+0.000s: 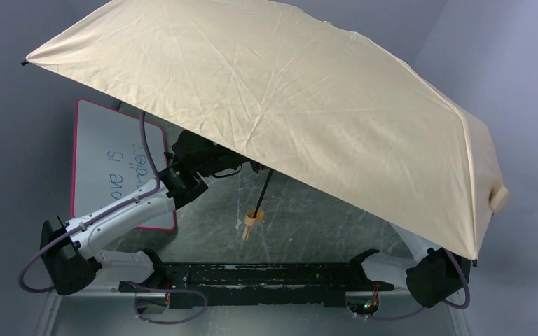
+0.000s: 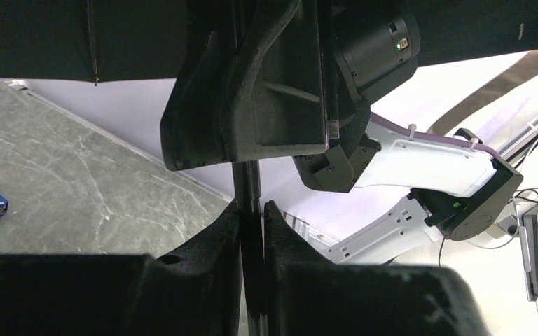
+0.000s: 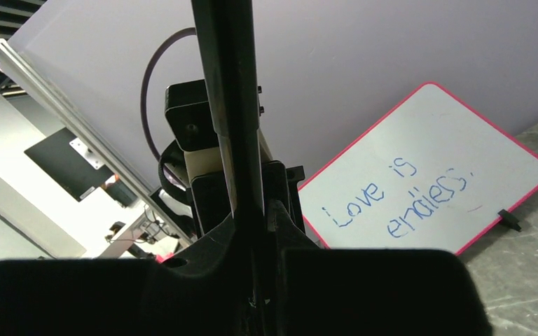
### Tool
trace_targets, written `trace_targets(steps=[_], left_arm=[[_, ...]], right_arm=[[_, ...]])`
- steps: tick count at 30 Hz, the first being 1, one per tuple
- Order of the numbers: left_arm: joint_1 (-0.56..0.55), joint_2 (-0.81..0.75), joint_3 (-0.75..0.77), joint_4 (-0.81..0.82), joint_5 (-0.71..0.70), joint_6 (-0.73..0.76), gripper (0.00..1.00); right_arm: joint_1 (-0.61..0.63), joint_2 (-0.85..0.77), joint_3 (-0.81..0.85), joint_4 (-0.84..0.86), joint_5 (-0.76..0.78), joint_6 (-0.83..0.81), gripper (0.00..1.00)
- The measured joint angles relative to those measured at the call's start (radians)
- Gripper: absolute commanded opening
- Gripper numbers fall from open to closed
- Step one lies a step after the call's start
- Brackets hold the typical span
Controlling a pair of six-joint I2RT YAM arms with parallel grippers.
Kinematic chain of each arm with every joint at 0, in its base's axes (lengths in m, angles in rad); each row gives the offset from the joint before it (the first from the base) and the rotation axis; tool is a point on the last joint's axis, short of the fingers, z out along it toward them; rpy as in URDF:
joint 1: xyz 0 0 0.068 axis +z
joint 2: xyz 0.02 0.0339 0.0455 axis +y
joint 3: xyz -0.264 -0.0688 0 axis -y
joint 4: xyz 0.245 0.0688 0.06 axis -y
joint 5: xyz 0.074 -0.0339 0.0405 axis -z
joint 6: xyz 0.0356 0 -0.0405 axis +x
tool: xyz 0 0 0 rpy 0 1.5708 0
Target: Put away the umbrella
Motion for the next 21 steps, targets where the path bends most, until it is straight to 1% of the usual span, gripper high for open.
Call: trace_targets(steps=[2,6,8,10,12,15,21], left_arm=[[0.0,0.0,0.0,0.0,0.0,-0.001,0.05],[0.0,0.0,0.004,-0.013,-0.012,0.0,0.05],[0.0,0.0,0.009,-0.039,-0.022,0.005,0.05],[0.0,-0.003,0.01,-0.059,-0.038,0.011,0.05],[0.0,-0.009,0.01,-0.081,-0.056,0.018,0.05],[0.0,-0.021,0.01,-0.108,-0.09,0.025,0.05],[-0.001,-0.063,0.01,-0.138,-0.172,0.035,0.05]], right_arm=[[0.0,0.0,0.0,-0.001,0.001,-0.002,0.12],[0.0,-0.001,0.0,-0.014,0.007,-0.011,0.38],[0.002,-0.004,0.0,-0.034,0.012,-0.025,0.48],[0.004,-0.011,0.0,-0.062,0.025,-0.045,0.56],[0.005,-0.02,0.0,-0.087,0.044,-0.065,0.61],[0.005,-0.042,-0.005,-0.125,0.082,-0.092,0.64],[0.007,-0.087,-0.056,-0.179,0.182,-0.142,0.66]])
